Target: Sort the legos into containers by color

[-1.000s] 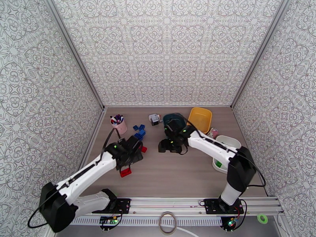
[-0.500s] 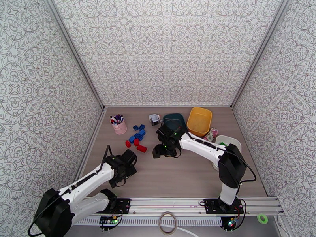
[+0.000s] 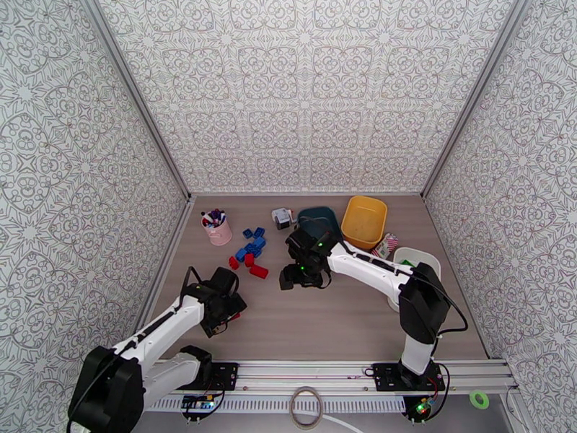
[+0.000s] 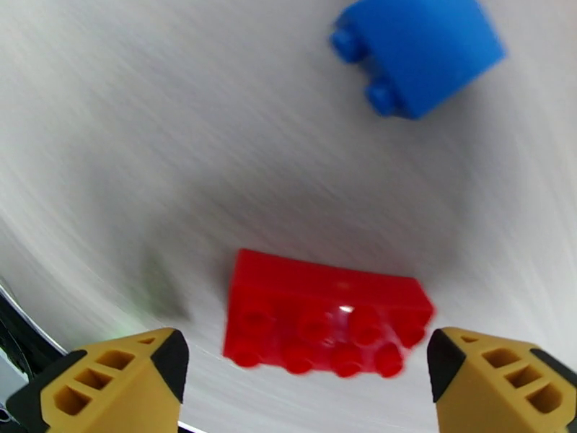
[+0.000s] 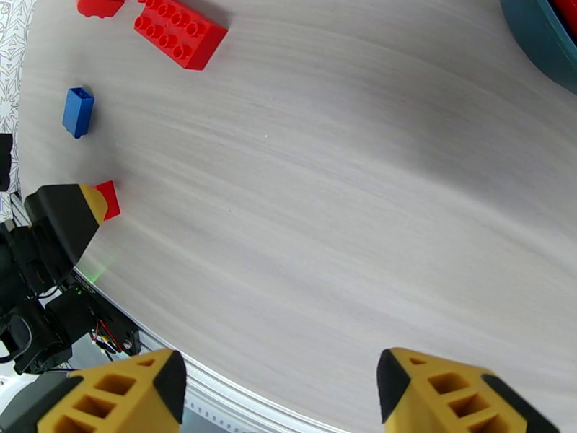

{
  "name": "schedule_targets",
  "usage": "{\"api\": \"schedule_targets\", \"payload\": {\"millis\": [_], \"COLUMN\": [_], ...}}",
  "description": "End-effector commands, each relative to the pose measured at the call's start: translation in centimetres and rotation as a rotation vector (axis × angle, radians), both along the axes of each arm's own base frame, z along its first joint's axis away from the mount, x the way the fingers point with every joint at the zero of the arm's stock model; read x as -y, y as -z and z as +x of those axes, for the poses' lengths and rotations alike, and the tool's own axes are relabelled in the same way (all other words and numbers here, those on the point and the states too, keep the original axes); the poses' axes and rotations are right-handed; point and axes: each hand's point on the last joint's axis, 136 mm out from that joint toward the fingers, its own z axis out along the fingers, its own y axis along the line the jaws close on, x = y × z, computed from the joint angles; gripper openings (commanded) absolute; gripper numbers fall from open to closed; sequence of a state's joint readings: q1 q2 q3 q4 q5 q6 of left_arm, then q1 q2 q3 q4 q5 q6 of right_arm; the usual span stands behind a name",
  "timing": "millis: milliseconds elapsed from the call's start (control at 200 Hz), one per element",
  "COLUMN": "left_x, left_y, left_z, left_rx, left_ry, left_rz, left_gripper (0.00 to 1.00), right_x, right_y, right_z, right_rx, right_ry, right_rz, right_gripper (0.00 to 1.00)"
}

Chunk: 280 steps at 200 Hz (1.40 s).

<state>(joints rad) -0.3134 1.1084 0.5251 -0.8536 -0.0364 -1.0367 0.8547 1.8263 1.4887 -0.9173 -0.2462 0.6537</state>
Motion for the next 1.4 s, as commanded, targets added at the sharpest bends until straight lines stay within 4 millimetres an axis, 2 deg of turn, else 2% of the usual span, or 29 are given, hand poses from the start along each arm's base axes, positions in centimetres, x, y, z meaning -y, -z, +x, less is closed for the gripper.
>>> {"api": "schedule_targets", "payload": {"millis": [0,240,475,565,755,850,990,1190,1396], "left_x": [0.4,0.8,1.3,1.7,3.6,5.8,10.2,18.6,26.5], "left_y": [0.5,0.9,0.8,0.2,-2.4,-3.9,-6.0,-8.7,-11.1], "left_z": [0.1,0.4,0.8,1.2,3.2,5.1,8.4,13.6,18.8], "left_rx": [-0.012,-0.040,-0.056,-0.040,0.032,0.094,0.157,0.205,0.264], "left_ry": [0.050,0.085,0.119,0.136,0.199,0.245,0.336,0.536,0.645], "left_rz": [-0.032,-0.040,-0.052,-0.068,-0.106,-0.161,-0.227,-0.276,-0.380], "left_gripper": [0.91,0.84,0.69,0.64,0.61,0.61,0.60,0.59,0.59], "right_x": [0.7,1.0,2.2,3.1,5.6,7.1,8.8,11.5,14.9], "right_y": [-0.7,-0.7,-1.1,-1.2,-1.7,-1.9,-2.0,-2.3,-3.3], "right_z": [0.0,0.0,0.5,0.9,2.1,3.0,4.0,5.4,5.9], "right_rx": [0.025,0.027,0.046,0.053,0.061,0.051,0.020,-0.012,0.009], "right_ry": [-0.002,0.015,0.057,0.088,0.172,0.231,0.321,0.455,0.539], "right_rz": [-0.010,-0.015,-0.026,-0.024,-0.005,0.027,0.123,0.258,0.268], "right_gripper": [0.74,0.74,0.72,0.72,0.71,0.71,0.70,0.70,0.70]}}
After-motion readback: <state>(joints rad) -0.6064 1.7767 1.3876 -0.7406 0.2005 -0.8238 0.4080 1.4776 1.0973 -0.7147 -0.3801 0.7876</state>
